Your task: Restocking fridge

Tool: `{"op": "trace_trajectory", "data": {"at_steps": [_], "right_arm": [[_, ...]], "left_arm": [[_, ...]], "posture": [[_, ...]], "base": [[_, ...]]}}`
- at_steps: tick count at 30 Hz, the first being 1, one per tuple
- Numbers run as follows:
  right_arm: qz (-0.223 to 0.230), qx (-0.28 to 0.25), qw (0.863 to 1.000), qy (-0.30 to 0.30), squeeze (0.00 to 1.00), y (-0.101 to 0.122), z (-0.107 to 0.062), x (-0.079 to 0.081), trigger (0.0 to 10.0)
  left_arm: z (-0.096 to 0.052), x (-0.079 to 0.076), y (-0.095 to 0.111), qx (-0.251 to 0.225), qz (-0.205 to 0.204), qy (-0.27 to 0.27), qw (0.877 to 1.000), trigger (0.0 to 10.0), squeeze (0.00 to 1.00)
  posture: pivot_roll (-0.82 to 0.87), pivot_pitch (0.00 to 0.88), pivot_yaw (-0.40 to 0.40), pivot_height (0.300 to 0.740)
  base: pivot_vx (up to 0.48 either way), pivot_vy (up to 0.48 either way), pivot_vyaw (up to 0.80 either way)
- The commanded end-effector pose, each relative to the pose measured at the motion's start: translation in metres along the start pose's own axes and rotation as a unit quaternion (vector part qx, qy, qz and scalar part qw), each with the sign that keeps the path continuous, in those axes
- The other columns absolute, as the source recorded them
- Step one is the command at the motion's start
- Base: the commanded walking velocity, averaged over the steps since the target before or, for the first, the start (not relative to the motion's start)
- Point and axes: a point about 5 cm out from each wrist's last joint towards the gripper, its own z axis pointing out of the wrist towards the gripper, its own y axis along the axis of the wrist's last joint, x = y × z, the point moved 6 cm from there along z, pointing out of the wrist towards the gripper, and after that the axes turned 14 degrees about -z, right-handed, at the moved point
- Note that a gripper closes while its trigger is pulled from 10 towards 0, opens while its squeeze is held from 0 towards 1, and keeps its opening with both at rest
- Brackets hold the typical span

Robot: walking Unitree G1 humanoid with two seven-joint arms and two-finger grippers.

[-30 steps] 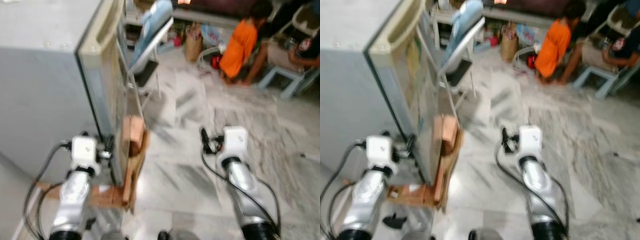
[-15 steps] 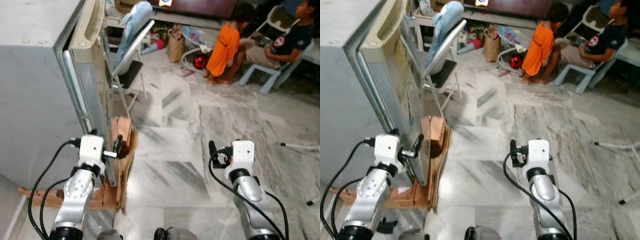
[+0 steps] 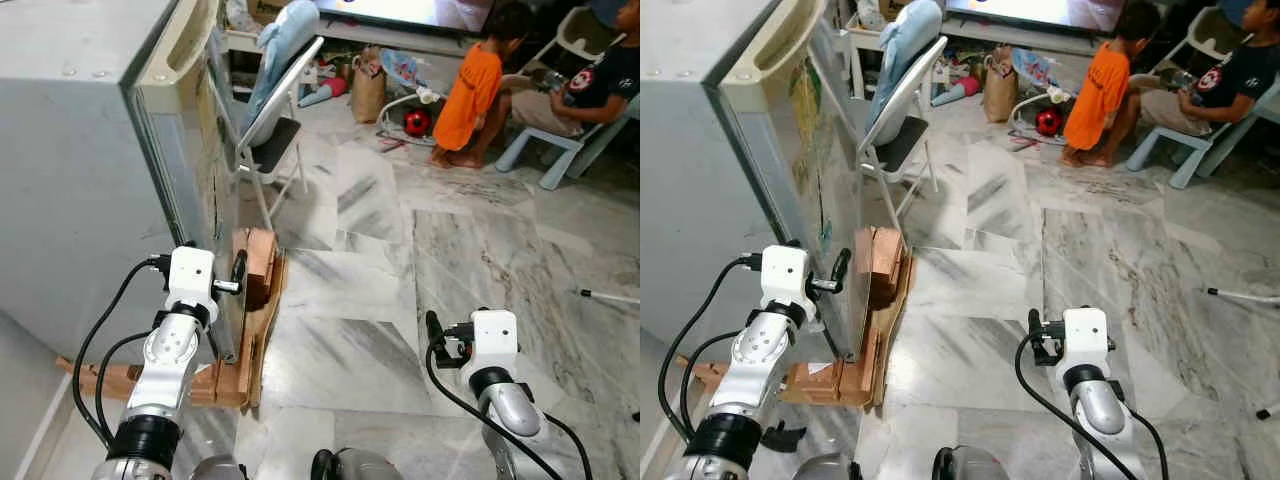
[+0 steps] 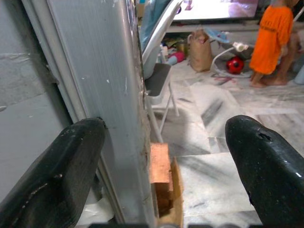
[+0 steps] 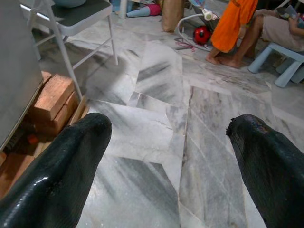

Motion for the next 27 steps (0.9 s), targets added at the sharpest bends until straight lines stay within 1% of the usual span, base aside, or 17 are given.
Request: {"op": "trace_trajectory", "data": {"at_steps": [1,2,3,5,9,11,15,16,18,19,21,24,27], "right_arm": [[-0.004,0.002,1.0,-0.009,0.0,-0.004,-0.005,-0.009,10.0],[-0.004,0.004,1.0,-0.009,0.0,-0.006,-0.006,-0.009,10.0],[-0.004,0.009,1.0,-0.01,0.0,-0.012,-0.009,-0.01,10.0],[-0.004,0.012,1.0,-0.011,0.0,-0.015,-0.01,-0.01,10.0],[0.001,0.016,1.0,-0.011,0.0,-0.021,-0.009,-0.01,10.0],[0.0,0.024,1.0,-0.007,0.0,-0.03,-0.007,-0.01,10.0],[0.0,0.029,1.0,-0.005,0.0,-0.035,-0.006,-0.009,10.0],[0.001,0.036,0.999,-0.005,0.0,-0.041,-0.005,-0.009,10.0],[0.002,0.038,0.999,-0.005,0.0,-0.043,-0.004,-0.009,10.0],[0.005,0.042,0.999,-0.007,0.0,-0.048,-0.004,-0.008,10.0],[0.008,0.043,0.999,-0.01,0.0,-0.05,-0.004,-0.007,10.0],[0.011,0.044,0.999,-0.01,0.0,-0.053,-0.004,-0.007,10.0],[0.013,0.046,0.999,-0.008,0.0,-0.054,-0.003,-0.007,10.0]], "left_arm": [[0.008,0.014,0.01,-0.006,-0.001,0.036,0.999,10.0,0.0],[0.009,0.018,0.009,-0.001,0.002,0.046,0.999,10.0,0.0],[0.009,0.025,0.009,-0.001,-0.011,0.061,0.998,10.0,0.0],[0.01,0.027,0.01,-0.004,-0.014,0.062,0.998,10.0,0.0],[0.013,0.024,0.012,-0.007,-0.013,0.057,0.998,10.0,0.0],[0.02,0.018,0.016,-0.011,-0.008,0.048,0.999,10.0,0.0],[0.024,0.016,0.018,-0.013,-0.001,0.047,0.999,10.0,0.0],[0.028,0.017,0.022,-0.016,0.003,0.055,0.998,10.0,0.0],[0.028,0.017,0.023,-0.016,0.006,0.059,0.998,10.0,0.0],[0.028,0.023,0.024,-0.021,0.005,0.079,0.997,10.0,0.0],[0.026,0.027,0.024,-0.023,0.0,0.088,0.996,10.0,0.0],[0.019,0.019,0.018,-0.02,-0.017,0.06,0.998,10.0,0.0],[0.017,0.013,0.013,-0.015,-0.018,0.044,0.999,10.0,0.0]], "posture": [[-0.04,0.018,-0.101,0.74],[-0.04,0.018,-0.101,0.74],[-0.05,0.021,-0.097,0.74],[-0.05,0.021,-0.097,0.74],[-0.05,0.022,-0.097,0.74],[-0.04,0.021,-0.1,0.74],[-0.05,0.022,-0.098,0.74],[-0.05,0.021,-0.091,0.74],[-0.05,0.021,-0.091,0.74],[-0.06,0.022,-0.086,0.74],[-0.06,0.023,-0.082,0.74],[-0.06,0.023,-0.082,0.74],[-0.05,0.026,-0.086,0.74]], "base": [[0.0,0.0,0.0],[0.0,0.0,0.0],[0.0,0.0,0.0],[0.0,0.0,0.0],[0.0,0.0,0.0],[0.0,0.0,0.0],[0.0,0.0,0.0],[0.0,0.0,0.0],[0.0,0.0,0.0],[0.0,0.0,0.0],[0.0,0.0,0.0],[0.0,0.0,0.0],[0.0,0.0,0.0]]}}
